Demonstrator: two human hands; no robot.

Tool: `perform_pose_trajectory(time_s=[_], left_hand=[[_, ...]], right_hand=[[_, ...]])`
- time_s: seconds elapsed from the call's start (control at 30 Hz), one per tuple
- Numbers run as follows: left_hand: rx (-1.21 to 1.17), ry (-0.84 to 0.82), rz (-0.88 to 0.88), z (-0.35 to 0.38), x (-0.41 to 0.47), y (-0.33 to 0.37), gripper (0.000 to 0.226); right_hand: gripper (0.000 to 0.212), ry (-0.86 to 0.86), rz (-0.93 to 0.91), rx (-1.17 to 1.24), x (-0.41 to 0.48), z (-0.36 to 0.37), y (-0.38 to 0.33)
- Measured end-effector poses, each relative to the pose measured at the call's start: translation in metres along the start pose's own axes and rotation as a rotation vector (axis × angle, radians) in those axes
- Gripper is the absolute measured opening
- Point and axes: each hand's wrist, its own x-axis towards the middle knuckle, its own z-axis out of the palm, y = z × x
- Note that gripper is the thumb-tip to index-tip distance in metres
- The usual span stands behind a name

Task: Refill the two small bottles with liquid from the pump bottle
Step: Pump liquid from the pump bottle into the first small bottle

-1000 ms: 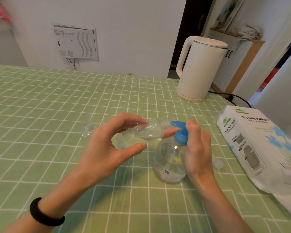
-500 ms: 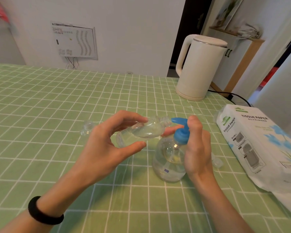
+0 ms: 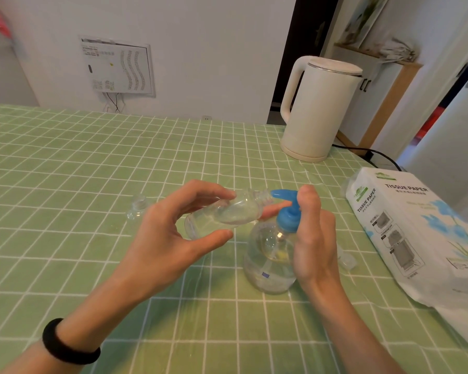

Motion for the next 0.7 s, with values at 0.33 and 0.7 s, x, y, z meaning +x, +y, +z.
perform_pose_trajectory(time_s=[0.33,0.7], left_hand=[[0.009,0.002,0.005,-0.0017,0.0005,0.0012,0.048],[0.016,0.001,-0.002,-0.0029,0.0009,0.0036,0.048]], right_hand=[[0.072,-0.003,0.008,-0.014,0.0005,-0.0013,0.0048],[0.070,-0.012,-0.024,0.010,0.0027,-0.0020,0.0042]])
